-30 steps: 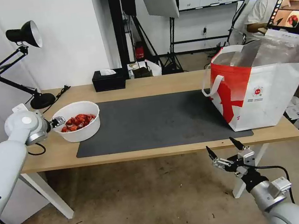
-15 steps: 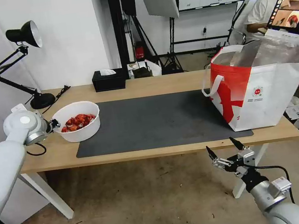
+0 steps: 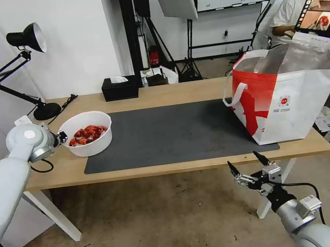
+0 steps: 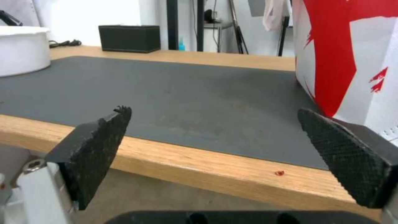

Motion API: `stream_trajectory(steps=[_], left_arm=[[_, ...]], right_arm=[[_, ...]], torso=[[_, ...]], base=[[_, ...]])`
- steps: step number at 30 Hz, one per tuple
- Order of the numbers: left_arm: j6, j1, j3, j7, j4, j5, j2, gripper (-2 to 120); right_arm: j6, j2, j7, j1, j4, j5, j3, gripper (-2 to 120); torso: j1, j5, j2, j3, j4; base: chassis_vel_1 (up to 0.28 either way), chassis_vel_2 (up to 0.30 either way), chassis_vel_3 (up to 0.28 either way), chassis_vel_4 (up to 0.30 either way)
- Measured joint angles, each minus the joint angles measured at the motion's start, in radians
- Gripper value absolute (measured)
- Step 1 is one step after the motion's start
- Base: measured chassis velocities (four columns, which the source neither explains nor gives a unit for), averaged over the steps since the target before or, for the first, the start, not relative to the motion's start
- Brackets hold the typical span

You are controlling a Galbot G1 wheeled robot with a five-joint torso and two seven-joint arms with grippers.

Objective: Pick up the trash from the table and place it into the takeout bag.

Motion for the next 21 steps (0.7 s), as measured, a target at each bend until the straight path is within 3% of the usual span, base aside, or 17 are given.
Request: stream_trajectory(steps=[7,9,10,12,13,16,17,21], left_arm=[[-0.011,0.023,-0.019,0.031,-0.034,0.016,0.014,0],[-0.022,0.036,-0.027,0.098,-0.065,0.071,0.031,0],[-0.022,0.036,-0.027,0.098,-0.065,0.071,0.031,0],[-0.039,0.048,-0.027,0.183,-0.103,0.15,0.05,0],[-0.039,0.048,-0.027,0.183,-0.103,0.15,0.05,0],[-0.101,0.058,-0.011,0.327,-0.163,0.323,0.075,0],[-0.101,0.058,-0.011,0.327,-0.163,0.323,0.075,0],[-0.173,0.064,0.019,0.417,-0.229,0.497,0.089,0]], right_arm=[[0.0,0.0,0.0,0.0,0.0,0.0,0.0,100],[0.0,0.0,0.0,0.0,0.0,0.0,0.0,100],[0.0,0.0,0.0,0.0,0.0,0.0,0.0,100],[0.0,0.0,0.0,0.0,0.0,0.0,0.0,100],[0.0,0.0,0.0,0.0,0.0,0.0,0.0,100],[0.0,0.0,0.0,0.0,0.0,0.0,0.0,100],[0.0,0.0,0.0,0.0,0.0,0.0,0.0,100],[0.0,0.0,0.0,0.0,0.0,0.0,0.0,100]], torso=[[0.0,-0.0001,0.0,0.0,0.0],[0.0,0.0,0.0,0.0,-0.0001],[0.0,0.0,0.0,0.0,-0.0001],[0.0,0.0,0.0,0.0,0.0002],[0.0,0.0,0.0,0.0,0.0002],[0.0,0.0,0.0,0.0,0.0001],[0.0,0.0,0.0,0.0,0.0001],[0.0,0.0002,0.0,0.0,-0.0001]], base=[[0.0,0.0,0.0,0.0],[0.0,0.0,0.0,0.0],[0.0,0.0,0.0,0.0],[0.0,0.0,0.0,0.0],[0.0,0.0,0.0,0.0],[0.0,0.0,0.0,0.0],[0.0,0.0,0.0,0.0],[0.0,0.0,0.0,0.0]])
